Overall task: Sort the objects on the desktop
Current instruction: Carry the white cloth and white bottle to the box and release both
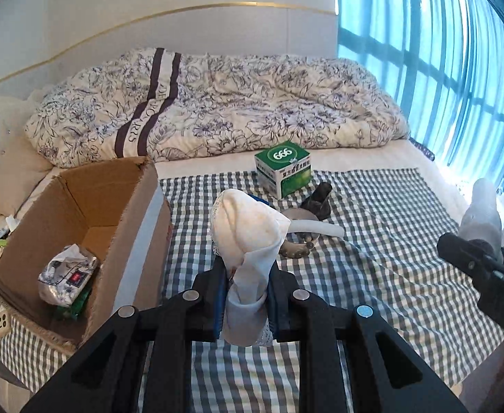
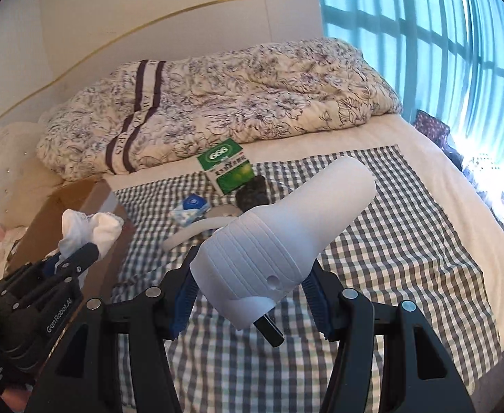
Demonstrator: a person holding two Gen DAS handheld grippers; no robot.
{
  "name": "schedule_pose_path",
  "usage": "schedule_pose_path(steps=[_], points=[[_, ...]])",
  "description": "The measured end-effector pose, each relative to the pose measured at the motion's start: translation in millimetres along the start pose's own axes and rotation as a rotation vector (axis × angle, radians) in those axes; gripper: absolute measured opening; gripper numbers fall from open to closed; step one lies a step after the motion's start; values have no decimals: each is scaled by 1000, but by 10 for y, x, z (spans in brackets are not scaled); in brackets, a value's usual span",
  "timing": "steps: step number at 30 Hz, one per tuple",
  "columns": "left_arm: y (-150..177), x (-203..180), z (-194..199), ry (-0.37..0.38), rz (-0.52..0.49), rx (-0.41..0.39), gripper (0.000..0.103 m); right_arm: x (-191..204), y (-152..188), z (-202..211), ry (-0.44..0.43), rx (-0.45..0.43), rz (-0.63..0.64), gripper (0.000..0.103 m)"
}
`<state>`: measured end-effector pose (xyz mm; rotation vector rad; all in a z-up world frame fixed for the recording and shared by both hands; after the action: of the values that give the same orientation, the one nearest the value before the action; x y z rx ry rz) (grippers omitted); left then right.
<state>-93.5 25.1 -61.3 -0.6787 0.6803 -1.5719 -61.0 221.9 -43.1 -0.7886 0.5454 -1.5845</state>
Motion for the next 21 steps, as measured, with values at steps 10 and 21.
schedule_pose_path(steps=[10, 21], points=[[58, 260, 248, -22, 42, -28, 19, 316, 116, 170, -36, -2, 25, 56], [32, 809, 424, -74, 114, -54, 19, 905, 118, 153, -83, 5, 104, 56]])
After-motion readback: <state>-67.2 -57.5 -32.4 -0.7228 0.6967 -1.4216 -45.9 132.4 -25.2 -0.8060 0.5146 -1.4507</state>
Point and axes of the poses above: each gripper's, at about its wrist camera, not at the fingertips, and z roughly against the way its jaws point, x to its left, y to its underside, the point moved 5 cm from there along -z, roughly the way its jaws point, and after that the axes turned 3 degrees about -y, right-handed, at the moved point
